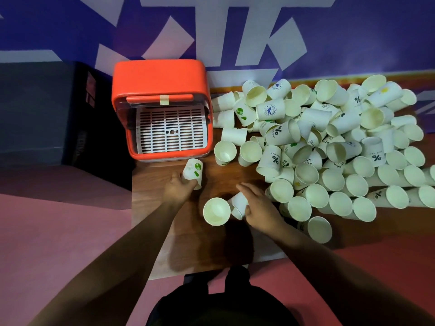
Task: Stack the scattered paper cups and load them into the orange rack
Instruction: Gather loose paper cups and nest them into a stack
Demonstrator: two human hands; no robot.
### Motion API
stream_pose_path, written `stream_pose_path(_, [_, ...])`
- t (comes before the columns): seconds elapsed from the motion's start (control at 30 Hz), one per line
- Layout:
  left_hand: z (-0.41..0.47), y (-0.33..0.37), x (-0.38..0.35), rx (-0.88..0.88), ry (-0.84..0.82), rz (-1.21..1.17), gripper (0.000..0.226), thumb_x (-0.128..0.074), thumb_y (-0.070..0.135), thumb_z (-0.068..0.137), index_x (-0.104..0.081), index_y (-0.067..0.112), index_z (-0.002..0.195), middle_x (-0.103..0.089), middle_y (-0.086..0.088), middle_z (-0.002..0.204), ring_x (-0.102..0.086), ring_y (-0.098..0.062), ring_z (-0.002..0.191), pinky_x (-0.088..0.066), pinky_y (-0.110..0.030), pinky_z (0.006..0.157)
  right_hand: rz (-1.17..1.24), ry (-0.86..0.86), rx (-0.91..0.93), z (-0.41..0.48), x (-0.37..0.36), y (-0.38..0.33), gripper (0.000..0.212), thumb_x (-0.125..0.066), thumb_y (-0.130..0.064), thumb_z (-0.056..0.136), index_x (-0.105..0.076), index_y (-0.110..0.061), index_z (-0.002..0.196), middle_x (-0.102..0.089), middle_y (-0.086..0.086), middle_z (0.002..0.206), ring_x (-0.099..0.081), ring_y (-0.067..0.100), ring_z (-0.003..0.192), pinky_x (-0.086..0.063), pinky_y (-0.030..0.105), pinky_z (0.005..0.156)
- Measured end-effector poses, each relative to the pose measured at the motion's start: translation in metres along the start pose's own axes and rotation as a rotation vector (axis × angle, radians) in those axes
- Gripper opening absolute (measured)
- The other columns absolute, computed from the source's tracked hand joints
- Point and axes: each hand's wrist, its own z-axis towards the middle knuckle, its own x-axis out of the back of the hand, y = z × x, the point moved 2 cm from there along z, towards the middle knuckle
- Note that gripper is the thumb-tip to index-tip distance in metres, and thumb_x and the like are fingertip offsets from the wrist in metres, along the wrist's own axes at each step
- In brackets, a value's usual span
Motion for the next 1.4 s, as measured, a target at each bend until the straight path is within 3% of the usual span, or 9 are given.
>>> stream_pose_path(0.2, [-0.014,-0.011,0.018,-0.106,-0.044,-0.241,0.054,-0.061,0.055,0.065,-0.051,0.031,0.112,-0.055,-0.005,0.131,-0.058,-0.024,0.116,-0.052,-0.053,0.098,-0.274,-0.228,0.107,0.002,-0.024,0.014,0.066,-0.055,-0.007,0.086,-0.038,-0.022,0.148,-0.03,0.003,0.157,-0.022,0.024,0.147,-0.013,0.032,0.119])
stream_pose_path(0.3, [-0.034,-0.005,0.028,-0.204,-0.067,-0.35,0.031,-0.068,0.042,0.081,-0.052,0.045,0.108,-0.059,0.003,0.129,-0.06,-0.016,0.118,-0.055,-0.047,0.097,-0.326,-0.161,0.113,0.005,-0.026,0.014,0.063,-0.063,-0.009,0.082,-0.047,-0.019,0.142,-0.044,0.007,0.148,-0.037,0.029,0.139,-0.027,0.04,0.114])
stream_pose_path(0.47, [-0.076,0.015,0.047,-0.385,-0.109,-0.46,0.039,-0.068,0.03,0.092,-0.046,0.03,0.124,-0.059,0.008,0.127,-0.06,-0.014,0.118,-0.056,-0.035,0.093,-0.397,-0.002,0.043,0.01,-0.019,0.01,0.066,-0.082,-0.026,0.064,-0.056,-0.019,0.124,-0.061,0.001,0.116,-0.059,0.027,0.107,-0.048,0.04,0.087])
stream_pose_path(0.57, [-0.094,0.022,0.056,-0.437,-0.165,-0.416,0.048,-0.07,0.051,0.08,-0.051,0.037,0.122,-0.061,0.007,0.124,-0.062,-0.015,0.114,-0.057,-0.037,0.091,-0.254,0.08,-0.051,0.012,-0.012,0.01,0.061,-0.079,-0.032,0.069,-0.054,-0.014,0.122,-0.061,0.006,0.114,-0.057,0.03,0.106,-0.046,0.041,0.088])
stream_pose_path(0.73, [-0.116,0.03,0.046,-0.623,-0.232,-0.236,0.053,-0.075,0.04,0.081,-0.053,0.032,0.128,-0.053,0.007,0.123,-0.054,-0.009,0.116,-0.047,-0.019,0.094,0.229,0.165,-0.227,0.011,0.005,0.01,0.063,-0.077,-0.04,0.07,-0.051,-0.015,0.121,-0.061,0.004,0.115,-0.056,0.024,0.108,-0.048,0.041,0.091])
stream_pose_path(0.9, [-0.108,0.019,0.015,-0.827,-0.168,0.197,0.064,-0.071,0.046,0.08,-0.052,0.029,0.138,-0.054,0.012,0.125,-0.047,-0.013,0.117,-0.039,-0.035,0.103,0.535,0.201,-0.258,-0.001,0.026,-0.003,0.081,-0.07,-0.052,0.066,-0.035,-0.034,0.136,-0.052,-0.006,0.136,-0.051,0.016,0.123,-0.046,0.04,0.102])
stream_pose_path(1.1, [-0.099,0.001,-0.022,-0.788,-0.197,0.37,0.075,-0.076,0.033,0.081,-0.044,0.023,0.148,-0.046,0.005,0.152,-0.043,-0.016,0.139,-0.024,-0.034,0.121,0.663,0.216,-0.229,-0.02,0.037,-0.012,0.07,-0.073,-0.047,0.065,-0.039,-0.044,0.127,-0.054,-0.012,0.126,-0.054,0.011,0.116,-0.049,0.041,0.1])
stream_pose_path(1.27, [-0.1,-0.002,-0.022,-0.693,-0.28,0.21,0.083,-0.079,0.027,0.084,-0.034,0.026,0.153,-0.024,0.022,0.153,-0.024,0.001,0.144,-0.014,-0.003,0.11,0.708,0.191,-0.162,-0.037,0.032,-0.022,0.064,-0.077,-0.036,0.069,-0.043,-0.045,0.123,-0.058,-0.015,0.12,-0.058,0.011,0.114,-0.05,0.046,0.098])
stream_pose_path(1.4, [-0.11,0.008,0.003,-0.56,-0.272,-0.194,0.06,-0.073,0.028,0.09,-0.046,0.037,0.143,-0.043,0.021,0.148,-0.041,0.003,0.134,-0.028,-0.002,0.106,0.717,0.178,-0.112,-0.046,0.026,-0.041,0.068,-0.079,-0.029,0.071,-0.043,-0.039,0.128,-0.053,-0.02,0.124,-0.058,0.007,0.113,-0.052,0.039,0.097])
